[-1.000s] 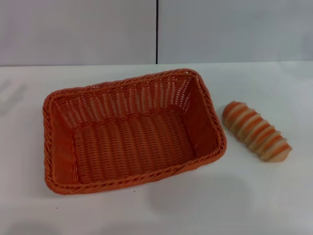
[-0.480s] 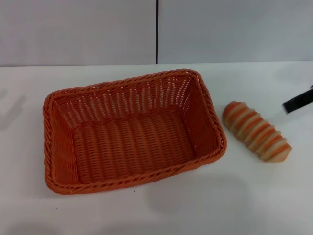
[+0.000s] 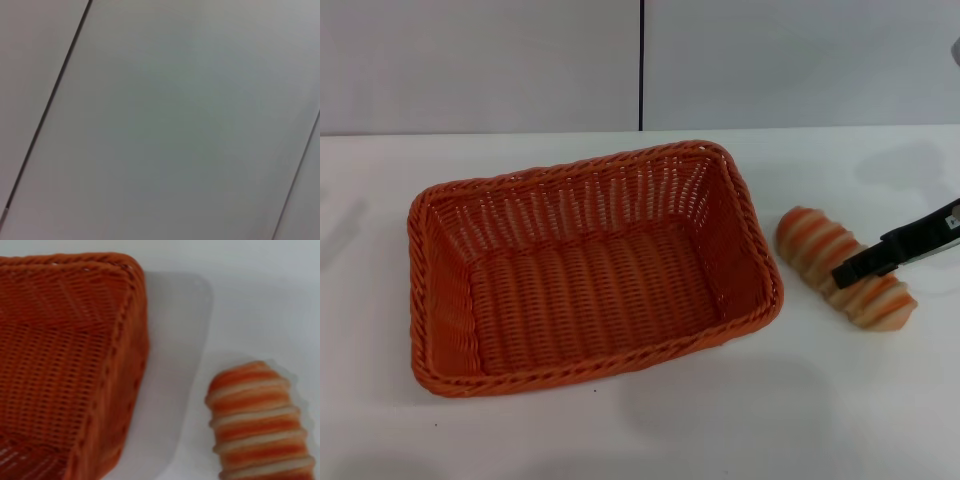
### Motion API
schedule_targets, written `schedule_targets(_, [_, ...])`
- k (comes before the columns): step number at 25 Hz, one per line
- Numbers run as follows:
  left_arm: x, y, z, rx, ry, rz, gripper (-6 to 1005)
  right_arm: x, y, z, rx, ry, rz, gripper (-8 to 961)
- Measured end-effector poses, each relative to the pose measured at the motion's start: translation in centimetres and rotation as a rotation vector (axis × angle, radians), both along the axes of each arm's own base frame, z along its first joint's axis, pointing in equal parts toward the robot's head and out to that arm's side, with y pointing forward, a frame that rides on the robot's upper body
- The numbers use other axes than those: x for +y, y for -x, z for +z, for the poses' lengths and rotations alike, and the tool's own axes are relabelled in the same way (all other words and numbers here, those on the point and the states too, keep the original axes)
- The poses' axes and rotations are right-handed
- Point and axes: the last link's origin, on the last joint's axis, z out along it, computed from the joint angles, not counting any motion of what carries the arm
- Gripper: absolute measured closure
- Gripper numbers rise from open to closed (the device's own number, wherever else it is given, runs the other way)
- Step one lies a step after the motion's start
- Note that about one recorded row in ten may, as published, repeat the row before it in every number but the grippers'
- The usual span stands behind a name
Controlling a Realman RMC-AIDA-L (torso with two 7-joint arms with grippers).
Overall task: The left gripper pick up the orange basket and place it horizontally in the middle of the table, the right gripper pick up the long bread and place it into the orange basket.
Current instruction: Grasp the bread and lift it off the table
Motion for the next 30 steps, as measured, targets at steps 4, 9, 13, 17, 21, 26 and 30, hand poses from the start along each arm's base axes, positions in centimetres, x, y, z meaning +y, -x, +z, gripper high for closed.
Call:
schedule_targets(4, [0.0,0.2,0.5,0.009,-0.012,0.007,333,0.3,-0.7,0.2,-0.049,-0.026,-0.026,235])
schedule_targets(9, [0.2,0.2,0.6,0.010,-0.018,0.012,334,0.9,-0.2,0.6,-0.098,-0.043,-0.019,235])
schedule_targets(13, [0.5,0.2,0.5,0.007,-0.019,0.012,334,1.4,-0.2,0.7,-0.117,-0.043,-0.017,234])
schedule_targets(17, [0.7,0.1,0.5,0.005,-0.018,0.008,334,1.5,-0.7,-0.1,-0.122,-0.032,-0.029,234])
schedule_targets(21, [0.9,-0.1,0.2,-0.001,-0.016,0.004,335,1.7,-1.1,-0.7,-0.122,-0.034,-0.027,234])
schedule_targets(26, [0.9,-0.1,0.2,-0.002,-0.017,0.005,335,1.6,-1.4,-1.0,-0.121,-0.029,-0.021,240])
schedule_targets(30, [0.6,0.1,0.1,-0.006,-0.017,0.012,335,1.6,-1.5,-1.1,-0.112,-0.028,-0.012,246])
